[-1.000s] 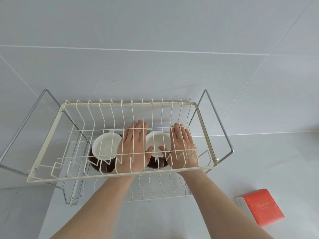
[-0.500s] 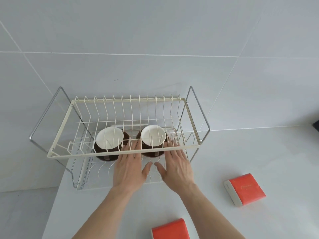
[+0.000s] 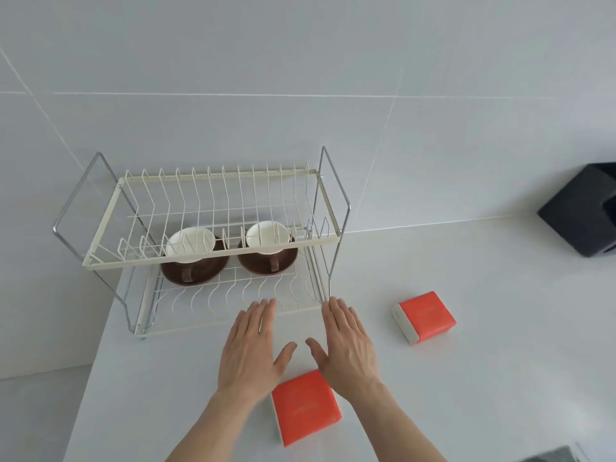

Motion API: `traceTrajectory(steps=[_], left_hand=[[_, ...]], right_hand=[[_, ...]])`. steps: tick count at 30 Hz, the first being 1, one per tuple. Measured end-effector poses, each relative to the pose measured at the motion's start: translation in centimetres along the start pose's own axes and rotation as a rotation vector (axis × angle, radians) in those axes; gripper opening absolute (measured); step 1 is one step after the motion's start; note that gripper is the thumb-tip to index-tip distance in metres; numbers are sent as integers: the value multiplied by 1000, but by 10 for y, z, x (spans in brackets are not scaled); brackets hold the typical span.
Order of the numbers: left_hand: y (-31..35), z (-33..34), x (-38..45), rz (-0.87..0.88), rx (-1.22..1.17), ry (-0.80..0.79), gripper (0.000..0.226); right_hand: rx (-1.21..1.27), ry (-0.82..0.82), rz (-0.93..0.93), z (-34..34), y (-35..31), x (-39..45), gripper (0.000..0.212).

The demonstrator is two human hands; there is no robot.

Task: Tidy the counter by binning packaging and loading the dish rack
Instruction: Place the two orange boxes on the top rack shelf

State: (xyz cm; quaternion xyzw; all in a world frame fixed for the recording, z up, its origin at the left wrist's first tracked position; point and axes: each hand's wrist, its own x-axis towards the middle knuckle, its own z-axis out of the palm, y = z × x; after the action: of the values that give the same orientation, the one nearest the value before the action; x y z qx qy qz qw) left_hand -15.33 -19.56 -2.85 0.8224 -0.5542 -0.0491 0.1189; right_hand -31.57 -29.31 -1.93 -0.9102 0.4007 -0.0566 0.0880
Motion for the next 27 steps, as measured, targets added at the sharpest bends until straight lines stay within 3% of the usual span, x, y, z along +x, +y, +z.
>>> traceTrajectory(steps=[15,27], left_hand=[[42,6,-59,105,-99,-66,83],[76,39,-82,-90,-79,-146,93]], right_hand=[[15,15,331,-18,68,-77,74],[-122,-153,166,-17,194,-51,93]])
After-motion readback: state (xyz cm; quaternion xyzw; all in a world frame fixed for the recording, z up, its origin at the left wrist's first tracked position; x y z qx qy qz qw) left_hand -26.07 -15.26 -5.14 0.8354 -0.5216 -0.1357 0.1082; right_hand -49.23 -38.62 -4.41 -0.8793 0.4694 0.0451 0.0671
